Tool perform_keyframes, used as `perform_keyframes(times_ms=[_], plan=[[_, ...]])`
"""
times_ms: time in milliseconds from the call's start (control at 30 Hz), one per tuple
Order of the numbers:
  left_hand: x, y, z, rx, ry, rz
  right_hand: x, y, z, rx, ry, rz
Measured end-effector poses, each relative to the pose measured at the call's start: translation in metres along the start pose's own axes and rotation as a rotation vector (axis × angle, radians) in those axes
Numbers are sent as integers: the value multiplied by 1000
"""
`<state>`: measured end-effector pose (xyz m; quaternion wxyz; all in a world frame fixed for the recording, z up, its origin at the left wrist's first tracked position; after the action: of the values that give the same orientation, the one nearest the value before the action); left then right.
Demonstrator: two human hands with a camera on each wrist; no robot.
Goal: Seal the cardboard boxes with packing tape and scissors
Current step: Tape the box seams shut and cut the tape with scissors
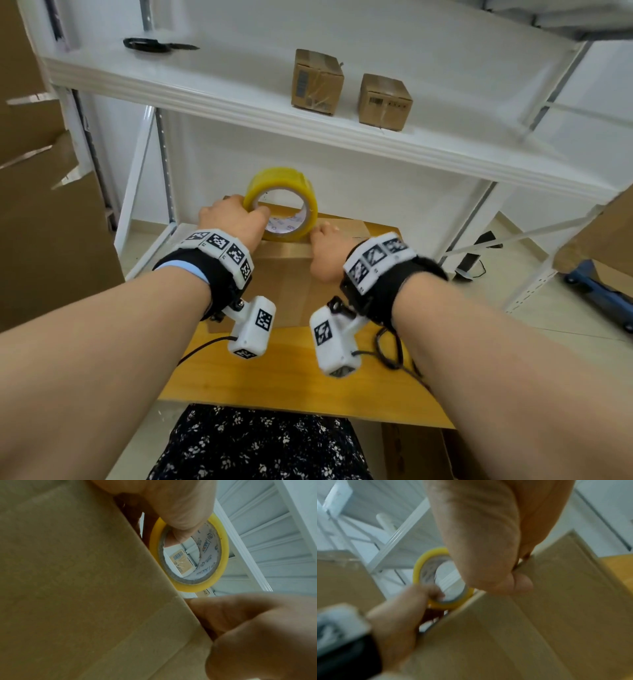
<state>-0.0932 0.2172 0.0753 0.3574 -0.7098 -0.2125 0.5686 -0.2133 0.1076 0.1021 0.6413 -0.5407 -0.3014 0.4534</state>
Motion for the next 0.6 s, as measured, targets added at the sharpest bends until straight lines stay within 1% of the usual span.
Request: perform_keyframes(times_ms=[133,267,333,533,600], plan=[[0,2,-1,36,21,-53,9,13,-1,14,8,-1],[1,2,-2,19,35,-59,0,-10,-3,52,-28,-19],[4,4,-3,11,31,-62,1,-12,-2,58,-54,-35],[-2,5,-3,-6,25,-100,13,8,-4,-2,5,24],[-2,7,-5,-7,19,-97,10,6,-6,16,-3,42]])
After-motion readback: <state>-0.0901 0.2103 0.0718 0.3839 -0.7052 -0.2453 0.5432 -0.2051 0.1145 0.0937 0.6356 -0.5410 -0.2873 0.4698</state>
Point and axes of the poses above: each hand's wrist, its own z-axis away from the middle knuckle, its own y-axis out of the palm, x = y × z, the point moved 1 cm from there along -z, towards the middle knuckle, and after that the axes turned 6 degrees about -y, right-handed, at the moved point
